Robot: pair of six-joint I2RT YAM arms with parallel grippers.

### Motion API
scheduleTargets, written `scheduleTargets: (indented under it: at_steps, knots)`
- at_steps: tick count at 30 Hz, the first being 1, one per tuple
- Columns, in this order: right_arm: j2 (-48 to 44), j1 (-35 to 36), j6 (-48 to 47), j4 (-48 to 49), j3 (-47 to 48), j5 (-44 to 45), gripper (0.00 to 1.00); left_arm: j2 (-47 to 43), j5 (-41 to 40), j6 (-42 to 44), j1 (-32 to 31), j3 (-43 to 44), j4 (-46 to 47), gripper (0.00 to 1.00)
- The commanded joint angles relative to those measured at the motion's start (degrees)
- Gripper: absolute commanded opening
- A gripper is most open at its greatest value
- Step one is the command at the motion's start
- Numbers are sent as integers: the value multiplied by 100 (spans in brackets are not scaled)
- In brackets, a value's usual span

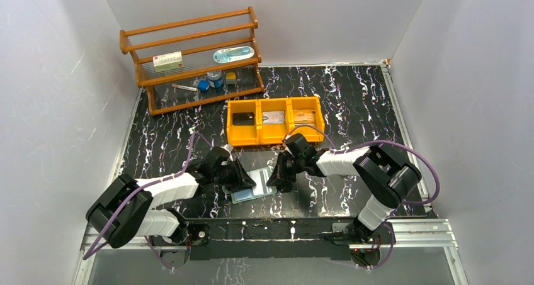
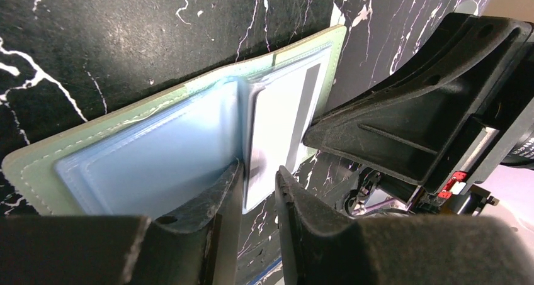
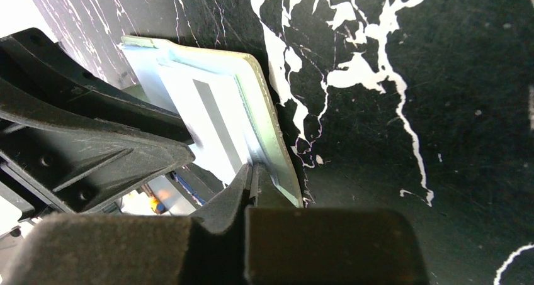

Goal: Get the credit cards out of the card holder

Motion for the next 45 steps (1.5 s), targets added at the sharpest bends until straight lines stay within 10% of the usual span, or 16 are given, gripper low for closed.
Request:
scheduleTargets:
  at_steps: [1, 20, 45]
  knots:
    - [249, 38, -107, -304, -18, 291, 0, 72, 293, -83, -6, -108, 405, 22]
    - [332, 43, -90, -254, -35, 238, 0, -283, 589, -388, -4, -282, 1132, 10]
    - [363, 37, -64, -285, 3, 267, 0, -485, 242, -157, -4, 153, -178, 28]
